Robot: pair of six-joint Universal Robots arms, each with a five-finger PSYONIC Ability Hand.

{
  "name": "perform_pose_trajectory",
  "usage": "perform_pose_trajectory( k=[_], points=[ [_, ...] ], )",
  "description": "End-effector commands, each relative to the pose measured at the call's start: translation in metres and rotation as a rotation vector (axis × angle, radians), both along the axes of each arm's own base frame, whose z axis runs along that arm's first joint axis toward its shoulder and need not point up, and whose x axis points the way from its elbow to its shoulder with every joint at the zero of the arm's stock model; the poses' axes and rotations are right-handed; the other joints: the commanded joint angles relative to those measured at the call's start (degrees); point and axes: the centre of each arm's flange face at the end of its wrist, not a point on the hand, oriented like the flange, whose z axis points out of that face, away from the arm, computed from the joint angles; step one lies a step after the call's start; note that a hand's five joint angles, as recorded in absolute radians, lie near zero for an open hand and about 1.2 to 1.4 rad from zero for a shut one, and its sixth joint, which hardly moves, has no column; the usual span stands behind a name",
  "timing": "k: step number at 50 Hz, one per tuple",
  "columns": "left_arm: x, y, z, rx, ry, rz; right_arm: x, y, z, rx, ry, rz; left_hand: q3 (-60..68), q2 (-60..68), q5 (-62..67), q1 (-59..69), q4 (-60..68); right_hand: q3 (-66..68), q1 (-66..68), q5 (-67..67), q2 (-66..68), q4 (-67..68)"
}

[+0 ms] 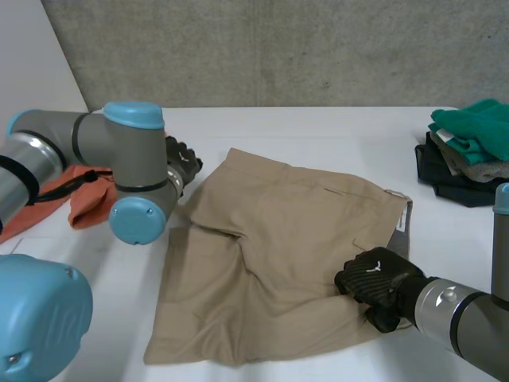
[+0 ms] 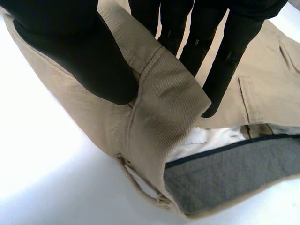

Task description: Fold the laundry.

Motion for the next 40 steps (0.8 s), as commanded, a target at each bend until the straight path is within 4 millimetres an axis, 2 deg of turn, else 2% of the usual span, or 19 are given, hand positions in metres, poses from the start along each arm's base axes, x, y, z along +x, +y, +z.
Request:
perform_pose_trajectory(
  k=[1, 2, 5, 6, 9, 10, 13, 14, 16, 17, 21, 26, 32, 34, 35, 36, 40],
  points=[
    [0.018, 0.009, 0.053, -0.039, 0.123, 0.083, 0.002, -0.005, 0.004, -0.007, -0.041, -0.03, -7.38, -7.08, -7.81, -3.36, -6.8, 11.7, 16.66, 11.55, 13.02, 11.4],
    [0.024, 0.017, 0.066, -0.028, 0.168, 0.087, 0.002, -0.01, 0.006, -0.013, -0.063, -0.05, -6.04, -5.75, -6.47, -2.02, -5.47, 11.7, 16.66, 11.55, 13.02, 11.4],
    [0.031, 0.037, 0.081, 0.006, 0.24, 0.08, 0.0, -0.02, 0.01, -0.016, -0.1, -0.099, -5.53, -5.23, -5.96, -1.5, -4.95, 11.7, 16.66, 11.55, 13.02, 11.4],
    [0.035, 0.052, 0.088, 0.039, 0.282, 0.071, -0.001, -0.028, 0.013, -0.016, -0.133, -0.139, -3.86, -3.56, -4.29, 0.16, -3.28, 11.7, 16.66, 11.55, 13.02, 11.4],
    [0.042, 0.076, 0.093, 0.094, 0.334, 0.056, -0.004, -0.039, 0.016, 0.001, -0.193, -0.21, -0.66, -0.36, -1.08, 3.37, -0.08, 11.7, 16.66, 11.55, 13.02, 11.4],
    [0.046, 0.092, 0.092, 0.139, 0.354, 0.048, -0.007, -0.048, 0.018, 0.015, -0.237, -0.264, 2.85, 3.15, 2.42, 6.87, 3.43, 11.7, 16.66, 11.55, 13.02, 11.4],
    [0.052, 0.117, 0.084, 0.21, 0.368, 0.034, -0.013, -0.056, 0.021, 0.05, -0.297, -0.344, 7.09, 7.38, 6.66, 11.11, 7.66, 11.7, 16.66, 11.55, 13.02, 11.4],
    [0.053, 0.132, 0.075, 0.261, 0.366, 0.023, -0.015, -0.059, 0.021, 0.068, -0.327, -0.381, 7.92, 8.22, 7.5, 11.95, 8.5, 11.7, 16.66, 11.55, 13.02, 11.4],
    [0.055, 0.147, 0.064, 0.31, 0.352, 0.015, -0.015, -0.06, 0.021, 0.08, -0.347, -0.4, 8.6, 8.9, 8.17, 12.63, 9.18, 11.7, 16.66, 11.55, 13.02, 11.4],
    [0.055, 0.16, 0.052, 0.363, 0.337, 0.01, -0.015, -0.06, 0.022, 0.084, -0.351, -0.405, 8.27, 8.57, 7.84, 12.3, 8.85, 11.7, 16.66, 11.55, 13.02, 11.4],
    [0.057, 0.184, 0.031, 0.461, 0.307, 0.007, -0.017, -0.06, 0.022, 0.071, -0.332, -0.402, 7.93, 8.23, 7.5, 11.96, 8.51, 11.7, 16.66, 11.55, 13.02, 11.4],
    [0.053, 0.197, 0.014, 0.519, 0.311, 0.022, -0.02, -0.06, 0.023, 0.053, -0.317, -0.393, 7.09, 7.39, 6.66, 11.12, 7.67, 11.7, 16.66, 11.55, 13.02, 11.4],
    [0.045, 0.179, -0.005, 0.46, 0.311, 0.075, -0.021, -0.056, 0.027, 0.063, -0.312, -0.396, 13.47, 13.77, 13.04, 17.49, 14.05, 11.7, 16.66, 11.55, 13.02, 11.4],
    [0.042, 0.175, -0.012, 0.439, 0.288, 0.085, -0.024, -0.054, 0.03, 0.065, -0.309, -0.399, 23.68, 23.98, 23.25, 27.7, 24.26, 11.7, 16.66, 11.55, 13.02, 11.4],
    [0.041, 0.175, -0.015, 0.436, 0.266, 0.086, -0.025, -0.053, 0.032, 0.066, -0.307, -0.399, 50.89, 51.18, 50.46, 54.91, 51.46, 11.7, 16.66, 11.55, 13.02, 11.4],
    [0.04, 0.175, -0.016, 0.437, 0.256, 0.082, -0.026, -0.052, 0.033, 0.066, -0.304, -0.399, 62.46, 62.76, 62.04, 66.49, 63.04, 11.7, 16.66, 11.55, 13.02, 11.4],
    [0.041, 0.189, -0.011, 0.467, 0.208, 0.059, -0.027, -0.041, 0.037, 0.072, -0.247, -0.333, 62.58, 62.88, 62.15, 66.61, 63.16, 11.7, 16.66, 11.55, 13.02, 11.4]
  ],
)
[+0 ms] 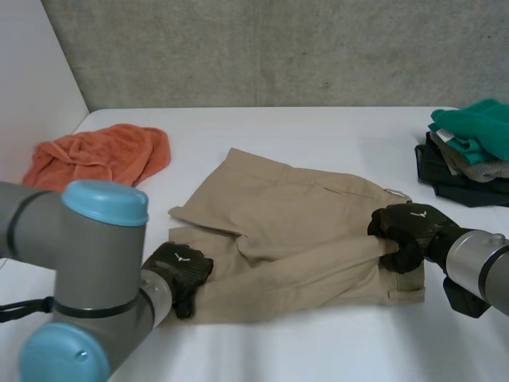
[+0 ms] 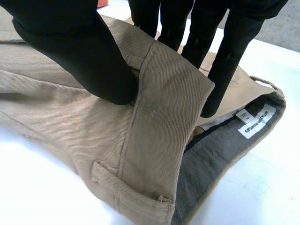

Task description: Fold the laundry.

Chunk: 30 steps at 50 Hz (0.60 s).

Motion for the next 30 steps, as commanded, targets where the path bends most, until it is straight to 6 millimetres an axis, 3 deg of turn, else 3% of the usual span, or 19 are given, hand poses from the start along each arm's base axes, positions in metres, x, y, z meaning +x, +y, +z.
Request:
perform_pose_trajectory(
  k=[1, 7, 10, 13, 14, 17, 21, 25, 30],
  points=[
    [-0.001, 0.015, 0.003, 0.019, -0.068, -0.051, -0.004, 0.017, 0.007, 0.021, 0.08, 0.098, 17.48, 17.08, 17.54, 13.36, 17.01, 11.7, 16.66, 11.54, 13.01, 11.39],
    [0.018, 0.07, 0.023, 0.116, -0.242, -0.3, -0.023, 0.062, -0.002, 0.109, 0.398, 0.506, 17.48, 17.08, 17.54, 13.36, 17.01, 11.7, 16.66, 11.54, 13.01, 11.39],
    [0.028, 0.071, 0.021, 0.143, -0.328, -0.342, -0.027, 0.073, -0.004, 0.113, 0.478, 0.652, 17.48, 17.08, 17.54, 13.36, 17.01, 11.7, 16.66, 11.54, 13.01, 11.39],
    [0.032, 0.046, 0.027, 0.078, -0.363, -0.311, -0.023, 0.071, -0.014, 0.117, 0.485, 0.666, 17.48, 17.08, 17.54, 13.36, 17.01, 11.7, 16.66, 11.54, 13.01, 11.39],
    [0.031, 0.028, 0.032, 0.024, -0.366, -0.279, -0.02, 0.064, -0.017, 0.116, 0.467, 0.62, 17.48, 17.08, 17.54, 13.36, 17.01, 11.7, 16.66, 11.54, 13.01, 11.39],
    [0.023, 0.006, 0.042, -0.069, -0.349, -0.237, -0.017, 0.049, -0.019, 0.094, 0.418, 0.522, 17.48, 17.08, 17.54, 13.36, 17.01, 11.7, 16.66, 11.54, 13.01, 11.39],
    [-0.002, -0.029, 0.052, -0.219, -0.284, -0.199, -0.013, 0.02, -0.014, 0.022, 0.319, 0.363, 17.48, 17.08, 17.54, 13.36, 17.01, 11.7, 16.66, 11.54, 13.01, 11.39],
    [-0.042, -0.076, 0.058, -0.421, -0.174, -0.175, -0.012, -0.016, -0.009, -0.093, 0.246, 0.208, 17.48, 17.08, 17.54, 13.36, 17.01, 11.7, 16.66, 11.54, 13.01, 11.39],
    [-0.08, -0.123, 0.06, -0.611, -0.08, -0.135, -0.015, -0.057, -0.007, -0.251, 0.264, 0.055, 17.48, 17.08, 17.54, 13.36, 17.01, 11.7, 16.66, 11.54, 13.01, 11.39]
  ],
)
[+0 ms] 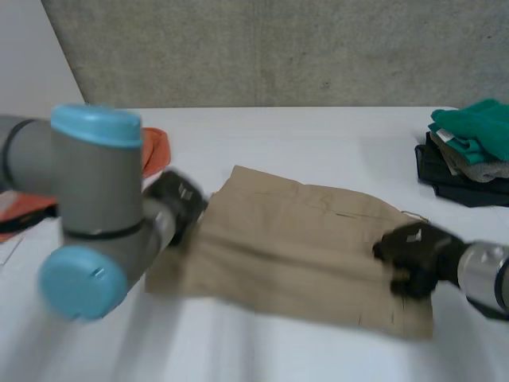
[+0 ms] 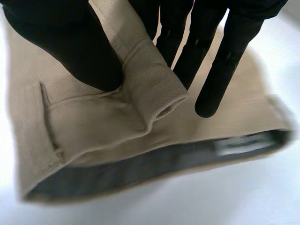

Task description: Fold the laundry.

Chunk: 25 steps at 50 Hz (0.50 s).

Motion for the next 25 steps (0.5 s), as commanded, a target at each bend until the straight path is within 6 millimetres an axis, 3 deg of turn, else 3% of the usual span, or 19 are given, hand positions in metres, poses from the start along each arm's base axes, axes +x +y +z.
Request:
perform_pose_trajectory(
  k=[1, 5, 8, 9, 10, 11, 12, 19, 25],
  points=[
    [-0.054, -0.061, 0.004, -0.25, 0.159, -0.006, -0.004, -0.055, 0.004, -0.234, -0.034, -0.183, 12.11, 11.64, 13.66, 12.63, 11.64, 11.7, 16.66, 11.52, 12.55, 11.4],
    [-0.079, -0.085, -0.007, -0.335, 0.18, -0.016, -0.007, -0.084, -0.006, -0.376, 0.031, -0.257, 12.11, 11.64, 13.66, 12.63, 11.64, 11.7, 16.66, 11.52, 12.55, 11.4],
    [-0.088, -0.091, -0.012, -0.362, 0.188, -0.033, -0.004, -0.094, -0.012, -0.444, 0.055, -0.259, 12.11, 11.64, 13.66, 12.63, 11.64, 8.68, 13.64, 8.5, 9.53, 8.38],
    [-0.093, -0.093, -0.014, -0.376, 0.193, -0.049, -0.002, -0.101, -0.017, -0.487, 0.066, -0.257, -6.53, -7.0, -4.98, -6.0, -6.99, -22.82, -17.87, -23.01, -21.98, -23.13],
    [-0.095, -0.093, -0.016, -0.381, 0.193, -0.056, 0.0, -0.105, -0.02, -0.515, 0.073, -0.255, -25.2, -25.67, -23.65, -24.67, -25.66, -41.46, -36.5, -41.64, -40.61, -41.76],
    [-0.097, -0.094, -0.014, -0.391, 0.199, -0.064, 0.001, -0.108, -0.021, -0.536, 0.077, -0.256, -46.03, -46.5, -44.48, -45.51, -46.5, -54.13, -49.18, -54.31, -53.29, -54.44],
    [-0.098, -0.095, -0.014, -0.397, 0.203, -0.065, 0.003, -0.11, -0.023, -0.562, 0.08, -0.255, -57.07, -57.54, -55.52, -56.54, -57.53, -58.3, -53.34, -58.48, -57.45, -58.6],
    [-0.099, -0.09, 0.015, -0.439, 0.298, -0.054, 0.005, -0.12, -0.018, -0.693, 0.056, -0.307, -57.89, -58.36, -56.34, -57.37, -58.36, -58.3, -53.34, -58.48, -57.45, -58.6],
    [-0.085, -0.069, 0.025, -0.365, 0.341, -0.046, 0.005, -0.084, 0.009, -0.59, -0.025, -0.318, -57.89, -58.36, -56.34, -57.37, -58.36, -58.3, -53.34, -58.48, -57.45, -58.6]
  ],
)
